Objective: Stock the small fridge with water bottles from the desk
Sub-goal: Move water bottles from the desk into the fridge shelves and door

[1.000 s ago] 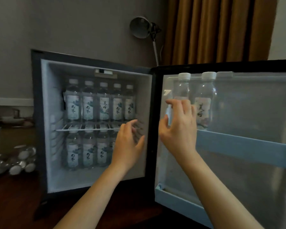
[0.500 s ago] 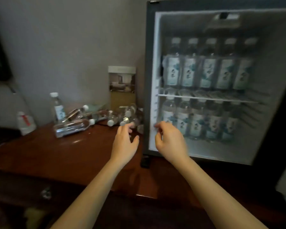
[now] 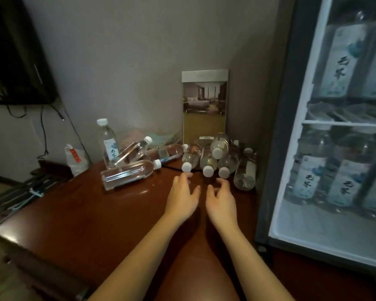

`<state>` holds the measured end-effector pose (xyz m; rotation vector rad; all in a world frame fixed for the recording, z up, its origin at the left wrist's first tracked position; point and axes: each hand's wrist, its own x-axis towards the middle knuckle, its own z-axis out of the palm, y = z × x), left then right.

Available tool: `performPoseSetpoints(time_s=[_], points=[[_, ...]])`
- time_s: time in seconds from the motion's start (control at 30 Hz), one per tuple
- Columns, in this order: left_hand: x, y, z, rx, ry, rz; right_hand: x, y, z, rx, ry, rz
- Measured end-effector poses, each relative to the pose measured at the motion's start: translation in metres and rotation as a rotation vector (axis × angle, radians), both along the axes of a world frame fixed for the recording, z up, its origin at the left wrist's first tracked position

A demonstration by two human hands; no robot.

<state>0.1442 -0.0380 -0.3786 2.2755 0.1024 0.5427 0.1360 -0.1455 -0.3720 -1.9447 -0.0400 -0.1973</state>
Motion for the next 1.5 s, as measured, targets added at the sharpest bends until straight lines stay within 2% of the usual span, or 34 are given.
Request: performPoseSetpoints(time_s=[0.1, 0.27, 0.4, 0.5, 0.67, 0.87, 1.03, 1.17, 1.27, 1.4, 1.5], points=[[0.040, -0.011, 0.010, 0.079, -0.045, -0.074, 0.012, -0.003, -0.008, 0.017, -0.025, -0.064], [0.088, -0.039, 0.028, 0.079, -0.072, -0.092, 0.016, -0.010, -0.014, 0.053, 0.012, -0.118], [0.106, -0.049, 0.033, 0.185, -0.060, -0.040, 0.018, -0.011, -0.012, 0.091, 0.025, -0.118], [0.107, -0.042, 0.032, 0.184, -0.101, -0.059, 0.017, -0.009, -0.012, 0.088, 0.034, -0.104], [0.075, -0.032, 0.028, -0.008, -0.162, -0.167, 0.010, -0.008, -0.008, 0.043, 0.015, -0.073], [0.009, -0.013, 0.034, -0.161, -0.241, -0.057, -0.010, -0.013, 0.008, -0.053, -0.027, 0.059], [-0.038, 0.010, 0.053, -0.125, -0.395, 0.037, -0.018, -0.008, 0.010, -0.113, -0.110, 0.097], [-0.059, 0.009, 0.068, -0.051, -0.412, 0.041, -0.022, 0.002, 0.003, -0.257, -0.222, 0.136], [-0.058, 0.006, 0.079, -0.154, -0.422, -0.022, -0.025, 0.007, 0.002, -0.183, -0.184, 0.158], [-0.043, 0.002, 0.075, -0.263, -0.325, -0.080, -0.030, 0.008, 0.004, -0.034, -0.143, 0.239], [-0.041, -0.004, 0.058, -0.474, -0.216, -0.115, -0.033, 0.005, 0.009, 0.047, -0.108, 0.204]])
